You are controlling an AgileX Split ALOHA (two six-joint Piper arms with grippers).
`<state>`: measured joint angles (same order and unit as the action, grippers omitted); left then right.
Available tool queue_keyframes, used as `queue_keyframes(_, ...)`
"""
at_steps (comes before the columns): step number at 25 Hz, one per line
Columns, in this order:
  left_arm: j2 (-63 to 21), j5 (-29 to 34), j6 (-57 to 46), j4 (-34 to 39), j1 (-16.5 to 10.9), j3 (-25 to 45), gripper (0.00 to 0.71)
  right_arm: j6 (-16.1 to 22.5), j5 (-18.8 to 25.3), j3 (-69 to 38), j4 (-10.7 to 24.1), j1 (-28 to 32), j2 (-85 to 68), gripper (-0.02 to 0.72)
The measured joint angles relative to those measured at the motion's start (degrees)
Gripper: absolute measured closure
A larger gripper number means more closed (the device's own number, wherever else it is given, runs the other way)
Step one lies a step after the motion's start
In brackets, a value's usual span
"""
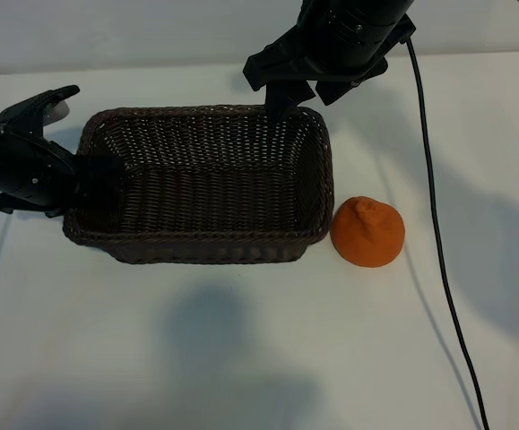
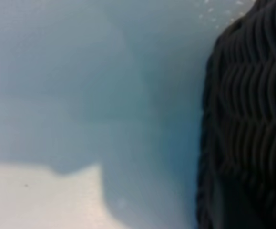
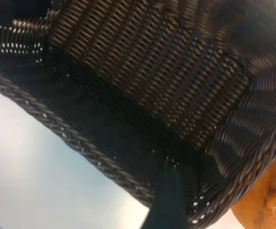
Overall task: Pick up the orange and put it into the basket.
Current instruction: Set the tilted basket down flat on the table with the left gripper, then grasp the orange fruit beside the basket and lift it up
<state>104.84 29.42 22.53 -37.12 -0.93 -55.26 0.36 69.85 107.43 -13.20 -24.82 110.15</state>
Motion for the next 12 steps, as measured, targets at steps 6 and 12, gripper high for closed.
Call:
queue_keyframes(6, 0.00, 1.34, -0.43, -0.66, 0.00, -0.05, 0.076, -0.36, 0.00, 0.00, 0.00, 0.00, 0.00, 0.116)
queue_keyframes(12, -2.94, 2.64, -1.83, 0.01, 0.00, -0.05, 0.075, -0.66, 0.00, 0.00, -0.05, 0.00, 0.00, 0.117)
